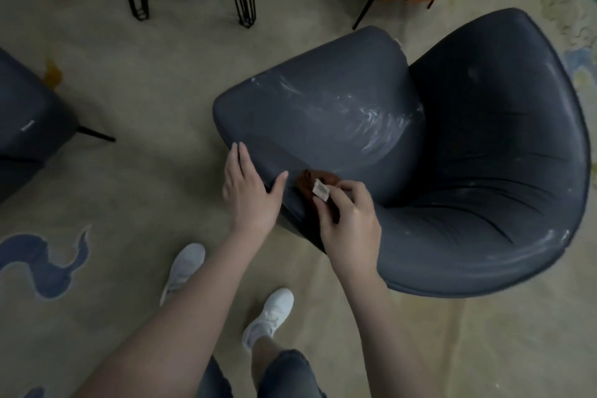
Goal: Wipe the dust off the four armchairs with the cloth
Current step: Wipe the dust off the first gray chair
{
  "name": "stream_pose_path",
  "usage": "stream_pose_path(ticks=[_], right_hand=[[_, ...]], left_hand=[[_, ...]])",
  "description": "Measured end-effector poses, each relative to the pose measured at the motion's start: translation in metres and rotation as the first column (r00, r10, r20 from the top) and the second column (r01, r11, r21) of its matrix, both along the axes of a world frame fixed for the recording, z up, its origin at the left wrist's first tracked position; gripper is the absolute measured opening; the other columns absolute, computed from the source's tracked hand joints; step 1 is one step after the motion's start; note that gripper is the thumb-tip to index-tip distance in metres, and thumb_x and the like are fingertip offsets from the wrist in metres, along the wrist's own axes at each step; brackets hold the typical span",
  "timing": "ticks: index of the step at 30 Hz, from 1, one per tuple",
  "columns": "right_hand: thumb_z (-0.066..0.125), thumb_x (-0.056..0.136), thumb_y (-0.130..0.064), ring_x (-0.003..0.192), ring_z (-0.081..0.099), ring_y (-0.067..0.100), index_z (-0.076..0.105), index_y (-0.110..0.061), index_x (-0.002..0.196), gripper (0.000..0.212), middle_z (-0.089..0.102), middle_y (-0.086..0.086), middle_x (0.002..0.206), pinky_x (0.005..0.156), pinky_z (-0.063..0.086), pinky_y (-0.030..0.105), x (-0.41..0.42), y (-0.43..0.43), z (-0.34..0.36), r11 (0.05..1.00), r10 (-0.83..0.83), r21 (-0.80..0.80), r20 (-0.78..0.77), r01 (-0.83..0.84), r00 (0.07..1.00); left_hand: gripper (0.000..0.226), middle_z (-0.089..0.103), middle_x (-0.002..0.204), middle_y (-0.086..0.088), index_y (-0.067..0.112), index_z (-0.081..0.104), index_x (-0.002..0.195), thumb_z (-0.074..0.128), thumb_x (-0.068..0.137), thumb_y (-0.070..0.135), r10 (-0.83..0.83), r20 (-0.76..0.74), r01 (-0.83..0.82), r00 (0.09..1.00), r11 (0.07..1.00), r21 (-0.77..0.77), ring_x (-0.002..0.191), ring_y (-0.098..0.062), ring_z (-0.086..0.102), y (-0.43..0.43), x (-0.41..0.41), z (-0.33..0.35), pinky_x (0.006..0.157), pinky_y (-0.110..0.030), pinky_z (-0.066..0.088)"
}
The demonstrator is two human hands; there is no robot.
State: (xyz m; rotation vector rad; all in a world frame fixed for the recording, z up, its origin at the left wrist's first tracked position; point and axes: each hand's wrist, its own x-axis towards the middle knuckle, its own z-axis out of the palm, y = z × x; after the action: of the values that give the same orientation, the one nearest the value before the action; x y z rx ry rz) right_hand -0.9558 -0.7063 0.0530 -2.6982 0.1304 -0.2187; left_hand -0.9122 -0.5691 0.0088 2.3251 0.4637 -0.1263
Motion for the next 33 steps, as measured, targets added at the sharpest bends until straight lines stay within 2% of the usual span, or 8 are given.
stream_pose_path(ticks=[3, 6, 9, 14, 23, 28, 30, 33], right_hand=[[0.07, 0.088, -0.027, 0.093, 0.059, 0.023, 0.072, -0.016, 0.104, 0.019, 0.06, 0.002, 0.103, 0.054, 0.051, 0.034, -0.005, -0.015, -0.007, 0.99, 0.132, -0.043, -0.03, -0.133, 0.991], [0.072, 0.088, -0.025, 0.09, 0.06, 0.023, 0.072, -0.013, 0.101, 0.018, 0.06, 0.002, 0.101, 0.051, 0.049, 0.032, -0.008, -0.034, -0.011, 0.996, 0.078, -0.035, -0.016, -0.078, 0.997], [0.073, 0.088, -0.023, 0.09, 0.061, 0.023, 0.073, -0.013, 0.102, 0.018, 0.06, 0.002, 0.101, 0.056, 0.052, 0.033, 0.003, -0.034, -0.01, 0.997, 0.067, 0.04, -0.008, -0.067, 0.998], [0.068, 0.091, -0.026, 0.093, 0.061, 0.023, 0.072, -0.013, 0.106, 0.02, 0.061, 0.002, 0.105, 0.064, 0.052, 0.033, 0.042, -0.009, -0.012, 0.973, 0.188, 0.144, -0.024, -0.182, 0.982], [0.066, 0.093, -0.027, 0.089, 0.063, 0.022, 0.071, -0.013, 0.106, 0.021, 0.06, 0.001, 0.103, 0.064, 0.051, 0.032, 0.057, -0.033, -0.023, 0.973, 0.223, 0.101, -0.151, -0.21, 0.963], [0.068, 0.092, -0.02, 0.089, 0.064, 0.024, 0.071, -0.008, 0.105, 0.018, 0.061, 0.004, 0.102, 0.078, 0.054, 0.042, 0.077, -0.032, -0.014, 0.945, 0.235, 0.272, -0.164, -0.185, 0.958], [0.066, 0.093, -0.02, 0.094, 0.062, 0.02, 0.071, -0.008, 0.107, 0.019, 0.06, 0.002, 0.105, 0.083, 0.052, 0.038, 0.095, -0.021, -0.01, 0.919, 0.269, 0.337, -0.154, -0.205, 0.951], [0.065, 0.094, -0.019, 0.1, 0.06, 0.017, 0.07, -0.008, 0.111, 0.021, 0.059, 0.001, 0.11, 0.088, 0.047, 0.028, 0.117, -0.002, -0.013, 0.848, 0.423, 0.418, -0.166, -0.325, 0.891]], left_hand=[[0.098, 0.018, 0.161, -0.016, 0.003, 0.014, 0.155, 0.066, 0.087, 0.051, 0.109, -0.028, -0.11, 0.994, 0.994, -0.023, 0.148, -0.032, 0.018, -0.001, -0.003, -0.003, 0.118, -0.042, 0.018], [0.101, 0.019, 0.161, -0.017, 0.003, 0.011, 0.156, 0.064, 0.087, 0.056, 0.136, -0.08, -0.142, 0.988, 0.987, -0.071, 0.149, -0.029, 0.016, -0.002, -0.005, -0.005, 0.12, -0.04, 0.012], [0.097, 0.025, 0.159, -0.017, 0.003, 0.015, 0.155, 0.065, 0.088, 0.051, 0.153, -0.076, -0.162, 0.985, 0.978, -0.13, 0.148, -0.03, 0.02, -0.005, -0.004, -0.005, 0.121, -0.04, 0.016], [0.089, 0.032, 0.155, -0.017, 0.003, 0.02, 0.154, 0.068, 0.088, 0.04, 0.212, -0.053, -0.218, 0.976, 0.964, -0.151, 0.144, -0.031, 0.026, -0.01, -0.003, -0.005, 0.117, -0.037, 0.021], [0.086, 0.022, 0.16, -0.007, 0.013, 0.009, 0.157, 0.065, 0.093, 0.03, 0.285, -0.103, -0.303, 0.953, 0.916, -0.264, 0.147, -0.02, 0.021, -0.022, -0.002, -0.002, 0.116, -0.029, 0.02], [0.086, 0.026, 0.158, -0.007, 0.012, 0.012, 0.157, 0.066, 0.091, 0.023, 0.338, -0.132, -0.362, 0.932, 0.892, -0.273, 0.145, -0.021, 0.026, -0.027, 0.002, 0.002, 0.115, -0.029, 0.022], [0.085, 0.025, 0.159, -0.008, 0.012, 0.013, 0.156, 0.066, 0.091, 0.019, 0.368, -0.143, -0.394, 0.919, 0.872, -0.289, 0.145, -0.021, 0.025, -0.031, 0.003, 0.005, 0.118, -0.031, 0.022], [0.084, 0.026, 0.159, -0.008, 0.012, 0.013, 0.156, 0.064, 0.09, 0.018, 0.427, -0.162, -0.457, 0.89, 0.827, -0.329, 0.146, -0.021, 0.026, -0.037, 0.006, 0.005, 0.12, -0.037, 0.024]])
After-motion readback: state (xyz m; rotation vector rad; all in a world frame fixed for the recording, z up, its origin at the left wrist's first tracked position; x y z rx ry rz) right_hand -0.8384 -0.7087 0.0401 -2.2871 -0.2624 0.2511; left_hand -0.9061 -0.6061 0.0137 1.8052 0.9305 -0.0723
